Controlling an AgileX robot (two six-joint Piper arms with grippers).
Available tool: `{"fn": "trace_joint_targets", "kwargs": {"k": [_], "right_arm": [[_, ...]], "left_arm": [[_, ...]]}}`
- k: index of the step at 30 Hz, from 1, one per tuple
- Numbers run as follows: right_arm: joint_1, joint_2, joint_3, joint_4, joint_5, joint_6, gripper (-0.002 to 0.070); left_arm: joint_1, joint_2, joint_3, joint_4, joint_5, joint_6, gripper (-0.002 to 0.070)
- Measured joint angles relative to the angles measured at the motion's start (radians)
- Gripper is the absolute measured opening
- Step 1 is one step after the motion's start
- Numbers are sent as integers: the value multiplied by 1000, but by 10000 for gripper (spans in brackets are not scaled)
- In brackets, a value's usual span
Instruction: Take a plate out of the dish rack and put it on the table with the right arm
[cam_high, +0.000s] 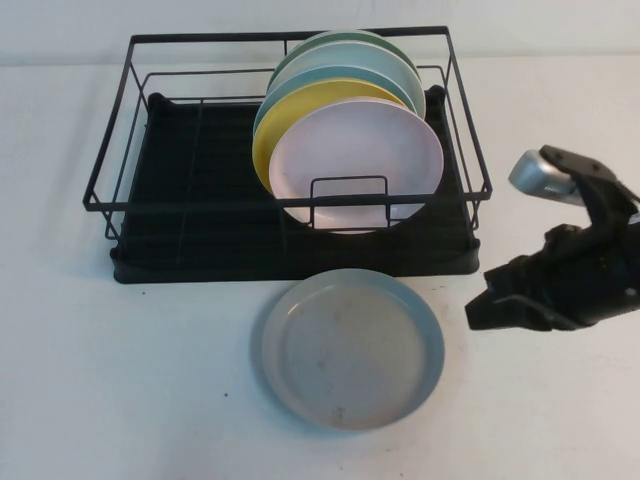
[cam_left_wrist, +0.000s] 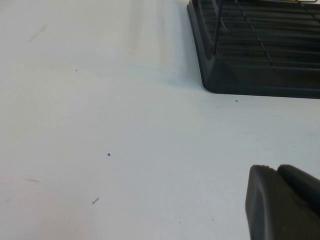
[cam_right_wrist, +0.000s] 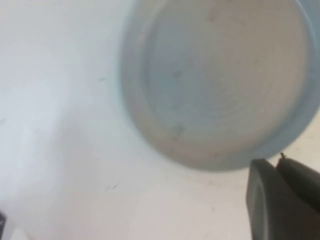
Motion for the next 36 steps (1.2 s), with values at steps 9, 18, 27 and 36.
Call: {"fn": "trace_joint_targets", "kwargs": {"k": [9,18,27,36], "right_arm": [[0,-391,0,-150,127,54,-17],[0,-604,3,-304,202,39,-18],[-120,-726,334,-317,-192,-16,-18],[-270,-1132,919,-276,-835,-108,-18]], "left_arm": [[0,0,0,0,0,0,-4],[0,0,0,0,0,0,-4],[0,0,0,0,0,0,-4],[0,0,0,0,0,0,-4]]}}
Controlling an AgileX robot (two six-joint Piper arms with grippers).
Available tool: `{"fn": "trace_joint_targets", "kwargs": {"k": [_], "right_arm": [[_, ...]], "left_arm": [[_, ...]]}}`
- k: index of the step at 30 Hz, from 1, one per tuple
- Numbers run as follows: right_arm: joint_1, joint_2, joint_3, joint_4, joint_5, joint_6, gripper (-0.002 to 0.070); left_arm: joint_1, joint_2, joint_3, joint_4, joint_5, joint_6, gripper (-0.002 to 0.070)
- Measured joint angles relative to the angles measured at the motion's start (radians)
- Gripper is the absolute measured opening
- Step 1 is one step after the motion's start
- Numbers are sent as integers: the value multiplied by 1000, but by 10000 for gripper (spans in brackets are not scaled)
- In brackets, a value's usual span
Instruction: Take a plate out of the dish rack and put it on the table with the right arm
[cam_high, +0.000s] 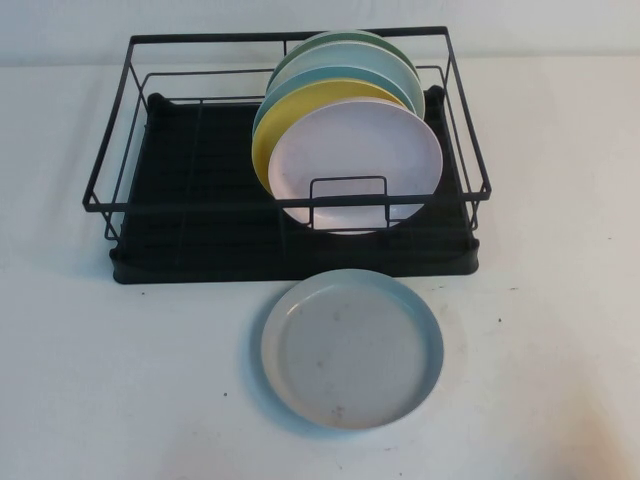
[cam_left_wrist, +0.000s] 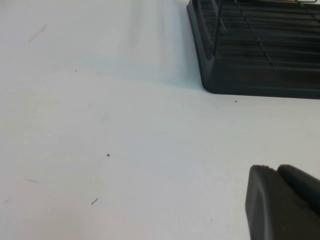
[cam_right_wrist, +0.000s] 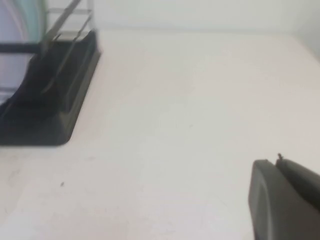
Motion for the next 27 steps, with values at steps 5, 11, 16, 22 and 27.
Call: {"fn": "trace_joint_targets", "kwargs": {"k": [5,11,16,22,27], "right_arm": [[-17,-194,52,67,33,-56,-18],[-20,-295,54,57,165,-89,-18],[-20,-295,55,60,205,-89,-18],[-20,-296,55,63,167,-89,-18],[-20,-296,55,-46,166,27,-18]], "left_arm": [[0,0,0,0,0,0,-4],[0,0,0,0,0,0,-4],[0,0,0,0,0,0,-4],[0,0,0,0,0,0,-4],[0,0,0,0,0,0,-4]]}}
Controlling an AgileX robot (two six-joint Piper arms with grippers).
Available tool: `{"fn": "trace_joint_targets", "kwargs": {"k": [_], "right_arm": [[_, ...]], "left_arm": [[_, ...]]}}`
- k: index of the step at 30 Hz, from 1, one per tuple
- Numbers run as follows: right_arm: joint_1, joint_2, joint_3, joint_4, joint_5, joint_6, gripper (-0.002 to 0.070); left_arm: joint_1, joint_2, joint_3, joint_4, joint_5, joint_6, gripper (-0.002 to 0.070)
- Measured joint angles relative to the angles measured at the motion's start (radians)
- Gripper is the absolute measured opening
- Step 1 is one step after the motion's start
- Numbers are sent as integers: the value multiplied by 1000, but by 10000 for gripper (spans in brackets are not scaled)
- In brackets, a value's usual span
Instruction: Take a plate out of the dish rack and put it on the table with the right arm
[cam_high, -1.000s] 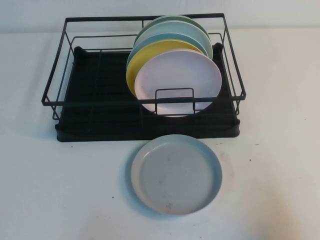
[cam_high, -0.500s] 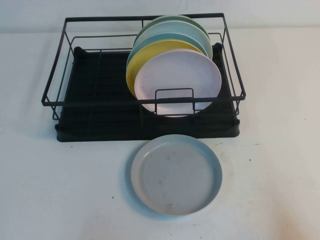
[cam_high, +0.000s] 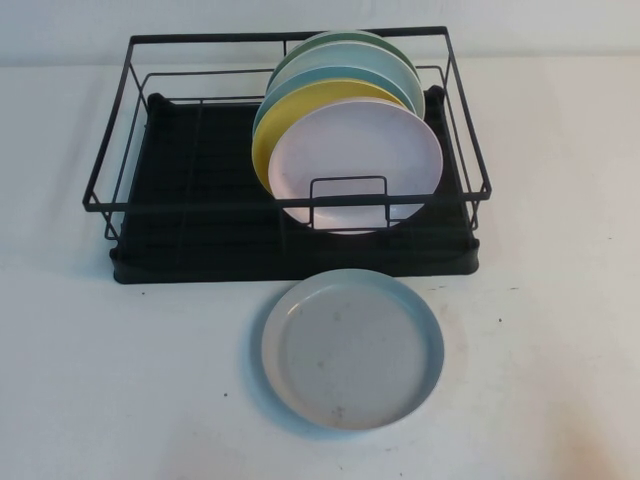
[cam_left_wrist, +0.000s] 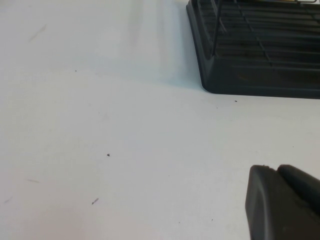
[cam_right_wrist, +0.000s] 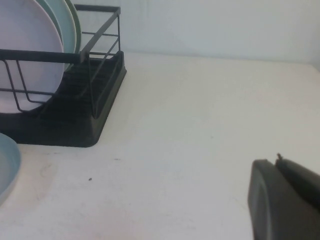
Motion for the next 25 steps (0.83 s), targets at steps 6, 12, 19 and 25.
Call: {"fn": "trace_joint_targets", "kwargs": {"k": [6,12,19,25], "right_arm": [[0,0,0,-227,154,280,-18],[0,0,0,-247,176,309,-18],[0,0,0,-249,176,315,-18],[0,0,0,-246,176,315,-18]], "left_arm": [[0,0,0,0,0,0,-4],[0,0,0,0,0,0,-4],[0,0,0,0,0,0,-4],[0,0,0,0,0,0,-4]]}}
